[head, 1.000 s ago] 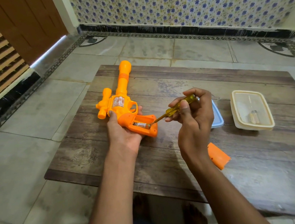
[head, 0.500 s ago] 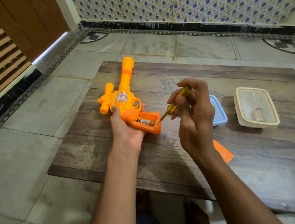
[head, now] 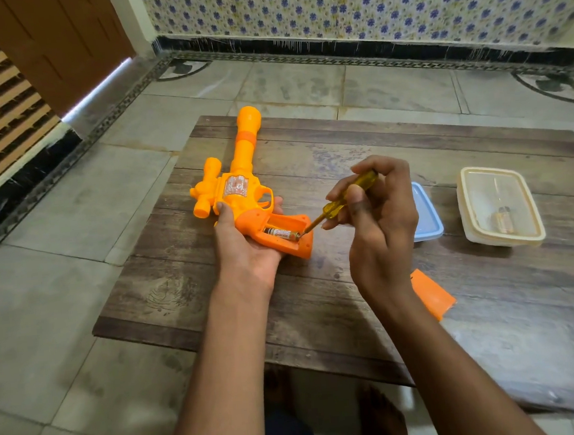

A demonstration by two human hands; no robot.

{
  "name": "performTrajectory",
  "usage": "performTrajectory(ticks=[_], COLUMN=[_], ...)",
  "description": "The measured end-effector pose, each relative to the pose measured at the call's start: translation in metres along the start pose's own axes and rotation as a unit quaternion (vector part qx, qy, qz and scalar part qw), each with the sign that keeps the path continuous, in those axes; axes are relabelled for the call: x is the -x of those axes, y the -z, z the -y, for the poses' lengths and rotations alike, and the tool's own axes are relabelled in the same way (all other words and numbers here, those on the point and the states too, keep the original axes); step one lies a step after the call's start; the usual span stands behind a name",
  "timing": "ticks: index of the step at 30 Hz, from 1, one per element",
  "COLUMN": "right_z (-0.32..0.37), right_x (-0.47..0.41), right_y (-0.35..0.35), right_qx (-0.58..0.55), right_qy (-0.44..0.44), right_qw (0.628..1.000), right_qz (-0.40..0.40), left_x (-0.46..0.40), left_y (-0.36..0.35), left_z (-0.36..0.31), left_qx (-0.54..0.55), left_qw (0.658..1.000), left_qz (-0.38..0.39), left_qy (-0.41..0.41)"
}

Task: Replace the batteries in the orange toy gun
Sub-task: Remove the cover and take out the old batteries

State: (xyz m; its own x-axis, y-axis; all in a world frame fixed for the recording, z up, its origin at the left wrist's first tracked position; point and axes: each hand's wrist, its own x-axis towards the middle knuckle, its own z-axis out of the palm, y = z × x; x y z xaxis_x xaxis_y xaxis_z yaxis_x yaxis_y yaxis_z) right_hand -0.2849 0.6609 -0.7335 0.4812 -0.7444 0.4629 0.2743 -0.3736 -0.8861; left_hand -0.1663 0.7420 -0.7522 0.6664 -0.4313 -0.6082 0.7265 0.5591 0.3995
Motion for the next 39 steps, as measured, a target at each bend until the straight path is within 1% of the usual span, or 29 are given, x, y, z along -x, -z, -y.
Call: performTrajectory(ticks=[5,12,16,19,21,23,27,34,37,39], right_z=[-0.002,-0.003,0.001,-0.006,-0.014,-0.026,-0.044,-0.064,-0.072,-0.076], right_x=[0.000,-0.002,-0.003,-0.006,-0.011,-0.018,-0.032,-0.048,-0.063,-0.071], right_y=[0.001,0.001,0.002,0.003,0.003,0.002,-0.007,-0.021,-0.032,-0.040], right_qx=[-0.024,-0.026,0.001,0.092,0.200,0.260,0.306,0.395,0.429,0.456], right_qy=[-0.024,-0.024,0.020,0.095,0.149,0.168,0.138,0.126,0.111,0.099], right_qw=[0.999,0.999,0.998,0.989,0.967,0.950,0.942,0.907,0.889,0.870], right_qz=[-0.032,-0.035,-0.056,-0.067,-0.053,-0.032,0.010,0.079,0.119,0.163], left_x=[0.000,-0.001,-0.004,-0.004,-0.005,-0.005,-0.005,-0.003,-0.005,-0.007], left_y=[0.000,0.000,0.001,0.002,0.003,0.004,0.005,0.003,0.005,0.006], left_z=[0.000,0.000,0.001,0.002,0.001,0.000,-0.001,-0.004,-0.004,-0.004], left_qx=[0.004,0.002,-0.003,-0.029,-0.043,-0.060,-0.088,-0.088,-0.098,-0.081], left_qw=[1.000,1.000,1.000,0.999,0.998,0.996,0.992,0.993,0.992,0.994], left_qz=[-0.002,-0.008,-0.007,-0.008,-0.015,-0.026,-0.041,-0.047,-0.049,-0.043], left_qy=[-0.001,-0.002,-0.011,-0.028,-0.047,-0.068,-0.080,-0.064,-0.057,-0.052])
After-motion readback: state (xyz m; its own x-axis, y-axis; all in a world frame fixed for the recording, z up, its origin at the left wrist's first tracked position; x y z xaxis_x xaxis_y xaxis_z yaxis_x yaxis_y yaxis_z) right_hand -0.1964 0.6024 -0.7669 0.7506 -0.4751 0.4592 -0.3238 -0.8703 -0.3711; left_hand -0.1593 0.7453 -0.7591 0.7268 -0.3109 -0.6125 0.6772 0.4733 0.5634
